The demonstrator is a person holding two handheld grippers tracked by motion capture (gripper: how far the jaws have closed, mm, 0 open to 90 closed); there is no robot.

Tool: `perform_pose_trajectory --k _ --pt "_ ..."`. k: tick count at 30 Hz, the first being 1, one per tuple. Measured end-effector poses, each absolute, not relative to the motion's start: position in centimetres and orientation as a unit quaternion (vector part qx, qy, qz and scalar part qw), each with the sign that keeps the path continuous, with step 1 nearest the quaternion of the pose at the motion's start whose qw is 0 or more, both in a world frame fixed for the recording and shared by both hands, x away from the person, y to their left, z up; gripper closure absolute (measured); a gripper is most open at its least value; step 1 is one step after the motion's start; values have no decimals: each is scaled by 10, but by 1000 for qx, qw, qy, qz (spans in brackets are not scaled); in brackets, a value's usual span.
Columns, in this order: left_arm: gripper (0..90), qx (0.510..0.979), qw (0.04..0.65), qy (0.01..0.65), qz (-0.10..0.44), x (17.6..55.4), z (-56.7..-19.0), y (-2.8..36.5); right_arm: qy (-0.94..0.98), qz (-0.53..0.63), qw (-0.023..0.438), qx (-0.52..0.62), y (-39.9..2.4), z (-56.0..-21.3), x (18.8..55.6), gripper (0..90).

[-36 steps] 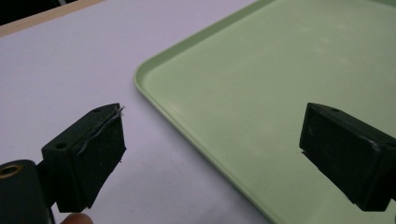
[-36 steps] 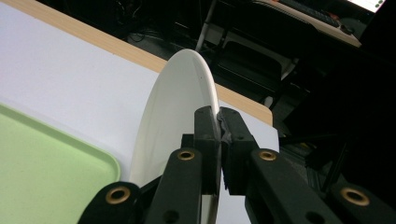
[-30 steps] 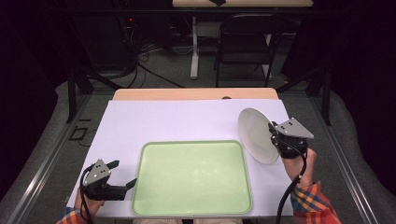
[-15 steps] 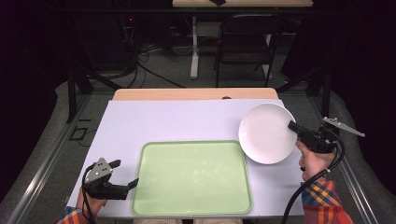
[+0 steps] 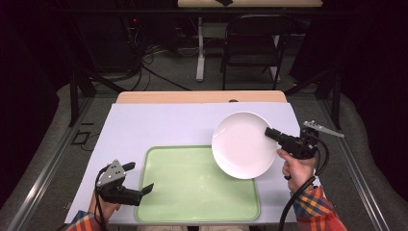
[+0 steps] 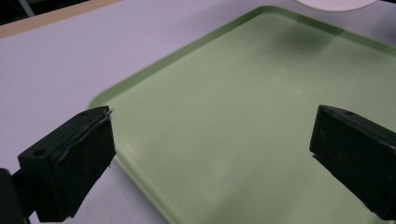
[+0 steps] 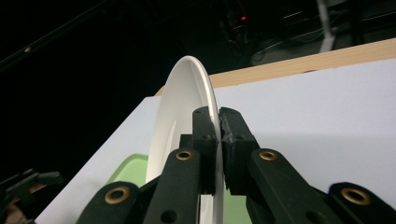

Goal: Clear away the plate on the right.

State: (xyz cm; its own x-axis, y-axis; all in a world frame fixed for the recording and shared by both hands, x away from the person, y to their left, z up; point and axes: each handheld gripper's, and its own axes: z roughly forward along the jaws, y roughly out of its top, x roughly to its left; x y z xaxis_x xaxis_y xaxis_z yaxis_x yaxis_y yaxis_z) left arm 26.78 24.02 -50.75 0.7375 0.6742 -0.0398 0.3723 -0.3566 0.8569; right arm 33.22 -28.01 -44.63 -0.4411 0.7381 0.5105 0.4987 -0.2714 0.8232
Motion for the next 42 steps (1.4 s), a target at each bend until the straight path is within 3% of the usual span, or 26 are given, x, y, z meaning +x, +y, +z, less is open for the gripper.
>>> perform_pose_trajectory --k 28,36,42 --pt "34 804 510 295 78 282 -514 174 654 622 16 431 -192 -450 321 850" --pt "173 780 541 311 45 286 -514 171 662 626 13 411 -178 -449 317 849" --pt "398 773 539 332 43 288 -516 169 669 622 10 407 -174 -454 317 851"
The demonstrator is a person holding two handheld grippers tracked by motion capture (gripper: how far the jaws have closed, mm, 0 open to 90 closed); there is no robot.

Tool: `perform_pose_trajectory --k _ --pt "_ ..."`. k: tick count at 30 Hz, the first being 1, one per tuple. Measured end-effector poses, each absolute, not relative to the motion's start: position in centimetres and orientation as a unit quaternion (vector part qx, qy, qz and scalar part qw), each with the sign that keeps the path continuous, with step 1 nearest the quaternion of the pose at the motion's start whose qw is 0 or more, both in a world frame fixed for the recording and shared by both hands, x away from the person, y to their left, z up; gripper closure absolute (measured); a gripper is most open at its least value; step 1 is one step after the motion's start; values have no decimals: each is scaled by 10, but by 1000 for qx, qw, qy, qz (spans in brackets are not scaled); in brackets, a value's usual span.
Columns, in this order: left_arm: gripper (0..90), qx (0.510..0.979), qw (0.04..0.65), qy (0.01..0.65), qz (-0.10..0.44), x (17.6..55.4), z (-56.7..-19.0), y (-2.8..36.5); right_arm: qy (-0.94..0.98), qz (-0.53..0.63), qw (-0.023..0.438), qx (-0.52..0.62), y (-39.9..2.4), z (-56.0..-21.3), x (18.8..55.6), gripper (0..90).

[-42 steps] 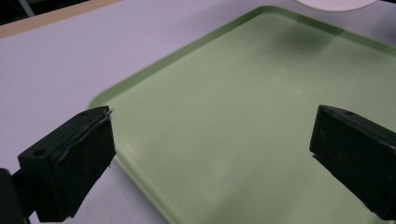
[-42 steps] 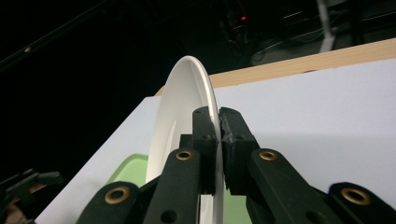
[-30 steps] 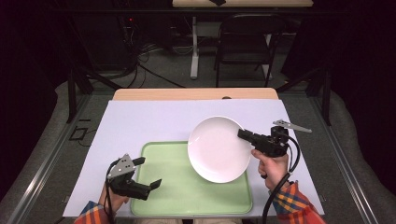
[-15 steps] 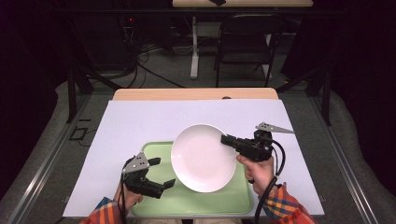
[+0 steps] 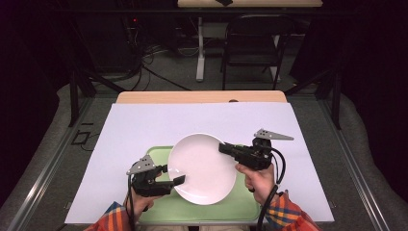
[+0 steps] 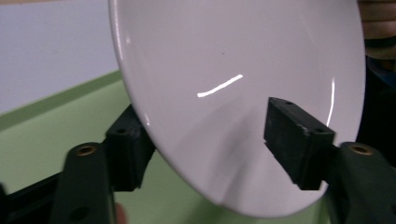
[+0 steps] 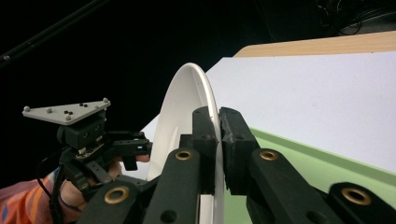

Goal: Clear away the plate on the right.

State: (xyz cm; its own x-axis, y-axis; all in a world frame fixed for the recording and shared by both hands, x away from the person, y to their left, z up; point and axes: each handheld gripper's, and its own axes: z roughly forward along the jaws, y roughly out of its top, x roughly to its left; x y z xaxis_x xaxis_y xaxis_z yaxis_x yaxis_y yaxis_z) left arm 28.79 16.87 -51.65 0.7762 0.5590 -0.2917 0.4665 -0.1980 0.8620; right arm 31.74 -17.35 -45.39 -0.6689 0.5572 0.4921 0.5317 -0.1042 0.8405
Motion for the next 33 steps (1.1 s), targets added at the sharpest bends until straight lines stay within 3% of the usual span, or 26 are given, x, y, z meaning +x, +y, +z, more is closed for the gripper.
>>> perform_pose_trajectory --k 4,17,33 --pt "538 763 550 339 12 291 -522 172 666 623 1 411 -176 -459 319 853" --pt "659 736 571 362 -44 296 -526 182 684 610 16 399 -173 -468 321 849" --pt "784 724 590 357 -33 294 -513 196 709 594 16 381 -169 -470 317 797"
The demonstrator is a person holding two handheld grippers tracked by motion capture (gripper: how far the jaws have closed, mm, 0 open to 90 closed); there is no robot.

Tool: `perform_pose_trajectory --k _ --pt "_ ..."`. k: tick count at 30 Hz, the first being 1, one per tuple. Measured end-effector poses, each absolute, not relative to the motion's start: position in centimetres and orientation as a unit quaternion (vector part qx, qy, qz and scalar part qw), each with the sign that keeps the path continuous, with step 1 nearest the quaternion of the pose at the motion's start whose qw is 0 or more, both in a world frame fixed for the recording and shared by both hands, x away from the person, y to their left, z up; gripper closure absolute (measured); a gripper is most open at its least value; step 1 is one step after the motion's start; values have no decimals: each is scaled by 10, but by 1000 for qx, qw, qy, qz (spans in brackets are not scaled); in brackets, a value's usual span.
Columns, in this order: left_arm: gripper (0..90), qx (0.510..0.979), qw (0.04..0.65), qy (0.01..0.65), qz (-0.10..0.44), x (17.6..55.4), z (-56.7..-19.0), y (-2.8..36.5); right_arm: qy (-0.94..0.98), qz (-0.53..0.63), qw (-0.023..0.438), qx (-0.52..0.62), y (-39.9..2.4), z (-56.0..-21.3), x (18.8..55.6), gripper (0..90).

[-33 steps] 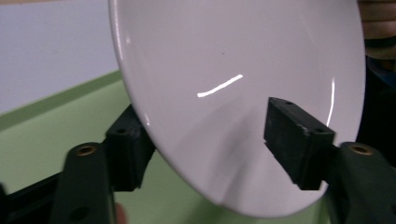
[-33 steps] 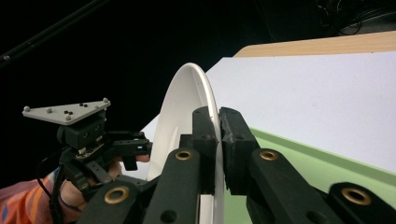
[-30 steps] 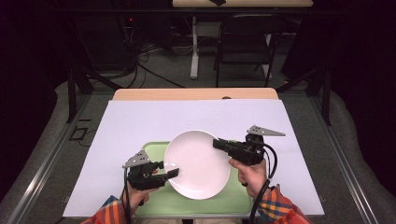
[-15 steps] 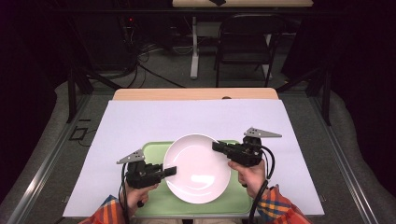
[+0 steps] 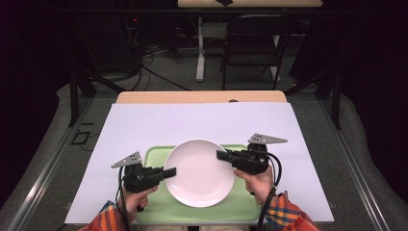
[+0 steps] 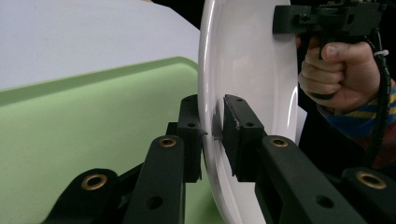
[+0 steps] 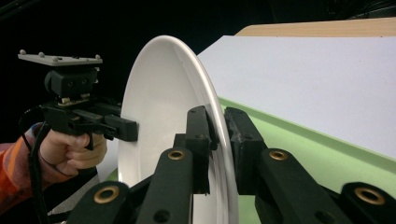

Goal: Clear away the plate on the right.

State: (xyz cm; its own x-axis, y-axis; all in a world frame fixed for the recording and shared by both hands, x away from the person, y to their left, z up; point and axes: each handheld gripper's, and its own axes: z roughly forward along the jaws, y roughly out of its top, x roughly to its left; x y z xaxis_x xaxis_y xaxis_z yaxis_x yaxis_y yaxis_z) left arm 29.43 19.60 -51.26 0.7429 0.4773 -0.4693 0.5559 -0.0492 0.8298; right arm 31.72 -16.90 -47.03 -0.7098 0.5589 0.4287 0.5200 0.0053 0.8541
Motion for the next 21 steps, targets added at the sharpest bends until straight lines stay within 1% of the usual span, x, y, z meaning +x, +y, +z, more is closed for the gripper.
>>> perform_pose_trajectory --k 16,21 --pt "809 741 569 356 -26 289 -502 203 740 561 24 370 -160 -470 309 768" --pt "816 747 560 357 -23 287 -499 203 749 552 15 367 -159 -472 306 765"
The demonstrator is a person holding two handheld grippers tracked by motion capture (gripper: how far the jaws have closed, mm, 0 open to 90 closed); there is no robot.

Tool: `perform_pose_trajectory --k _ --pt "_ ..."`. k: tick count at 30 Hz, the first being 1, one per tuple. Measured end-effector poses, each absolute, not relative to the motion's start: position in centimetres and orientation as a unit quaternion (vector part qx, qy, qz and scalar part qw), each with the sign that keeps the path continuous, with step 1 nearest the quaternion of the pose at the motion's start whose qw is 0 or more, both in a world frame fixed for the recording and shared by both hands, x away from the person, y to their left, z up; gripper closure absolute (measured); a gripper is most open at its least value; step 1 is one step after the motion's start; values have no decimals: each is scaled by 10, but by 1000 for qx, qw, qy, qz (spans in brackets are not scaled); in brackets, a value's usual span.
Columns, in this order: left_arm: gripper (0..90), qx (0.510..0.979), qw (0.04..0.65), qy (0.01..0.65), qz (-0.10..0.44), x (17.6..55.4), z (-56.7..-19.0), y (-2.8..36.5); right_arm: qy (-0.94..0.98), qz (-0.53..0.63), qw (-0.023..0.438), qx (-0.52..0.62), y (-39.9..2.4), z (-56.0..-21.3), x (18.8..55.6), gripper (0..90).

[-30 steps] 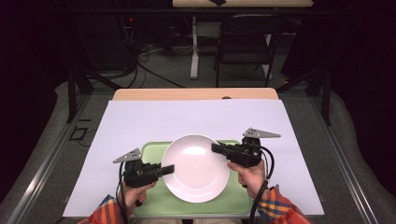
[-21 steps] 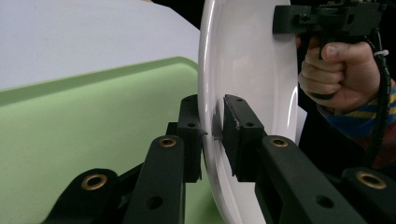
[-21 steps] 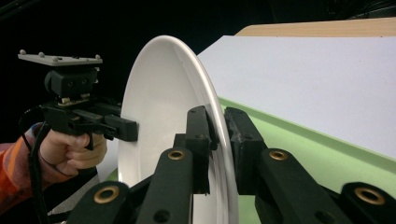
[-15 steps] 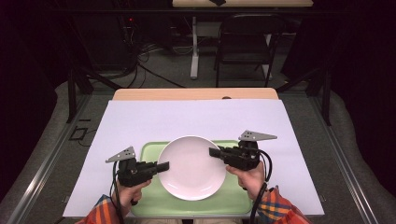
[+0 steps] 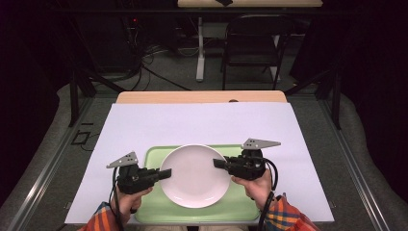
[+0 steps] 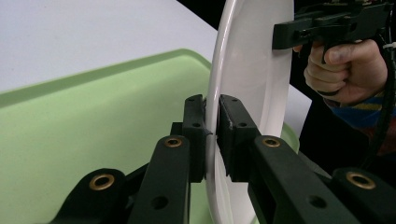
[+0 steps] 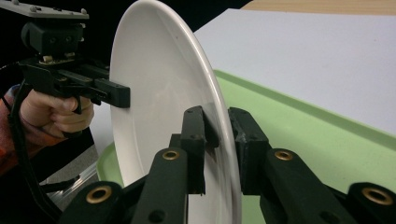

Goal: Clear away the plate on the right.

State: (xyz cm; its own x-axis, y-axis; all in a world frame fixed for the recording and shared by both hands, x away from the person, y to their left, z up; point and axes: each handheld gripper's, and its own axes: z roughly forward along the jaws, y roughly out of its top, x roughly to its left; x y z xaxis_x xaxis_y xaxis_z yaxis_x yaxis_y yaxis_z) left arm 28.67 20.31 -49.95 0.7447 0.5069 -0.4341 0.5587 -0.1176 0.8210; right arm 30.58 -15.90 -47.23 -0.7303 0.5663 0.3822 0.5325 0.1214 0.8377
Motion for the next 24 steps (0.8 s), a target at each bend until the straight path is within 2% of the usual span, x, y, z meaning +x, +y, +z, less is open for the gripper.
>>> perform_pose_trajectory --k 18,24 --pt "817 774 521 359 -29 286 -507 198 778 499 -25 381 -159 -491 305 745" --pt "805 780 511 360 -33 288 -512 195 786 484 -23 384 -159 -497 305 743"
